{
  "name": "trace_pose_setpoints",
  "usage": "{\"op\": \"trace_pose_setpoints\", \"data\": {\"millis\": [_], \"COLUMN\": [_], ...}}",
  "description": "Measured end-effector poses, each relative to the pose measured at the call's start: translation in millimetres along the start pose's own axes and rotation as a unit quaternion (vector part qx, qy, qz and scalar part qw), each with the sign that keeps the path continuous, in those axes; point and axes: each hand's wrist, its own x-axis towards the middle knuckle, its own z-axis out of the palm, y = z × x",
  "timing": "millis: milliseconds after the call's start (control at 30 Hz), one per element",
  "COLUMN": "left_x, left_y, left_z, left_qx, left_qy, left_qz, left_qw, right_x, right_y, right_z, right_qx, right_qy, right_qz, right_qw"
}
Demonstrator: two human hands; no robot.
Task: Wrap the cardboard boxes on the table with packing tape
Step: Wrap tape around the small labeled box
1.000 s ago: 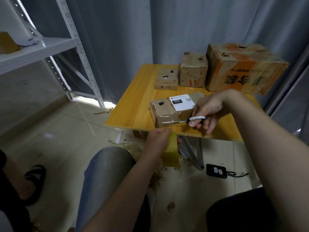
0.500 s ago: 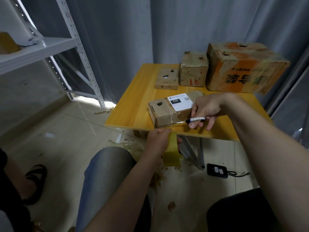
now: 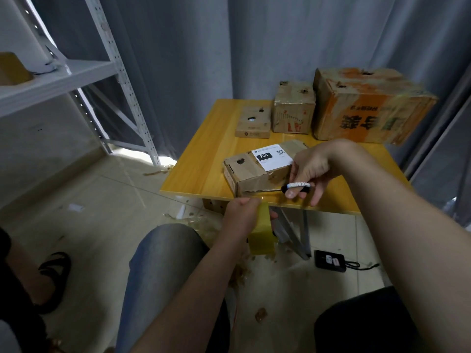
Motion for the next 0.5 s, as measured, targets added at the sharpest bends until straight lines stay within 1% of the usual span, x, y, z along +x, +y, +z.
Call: {"op": "trace_pose_setpoints", "data": {"millis": [167, 433, 500], "left_x": [1.1, -0.2, -1.2], "left_y": [-1.8, -6.5, -7.4], "left_z": [1.9, 3.1, 4.2], "left_qx": [-0.019, -0.026, -0.033], "left_qy": [0.001, 0.009, 0.005], "left_qz": [-0.022, -0.006, -0.004], "left_qw": [1.0, 1.0, 0.999], "right_x": [-4.9, -2.5, -0.8], "right_y": [-5.6, -10.9, -11.2], "right_z": [0.3, 2.9, 3.8], "right_qx": [-0.021, -0.037, -0.036], "right_qy": [-0.002, -0.001, 0.012], "right_qz": [0.005, -0.008, -0.018], "right_qw": [1.0, 0.999, 0.999]}}
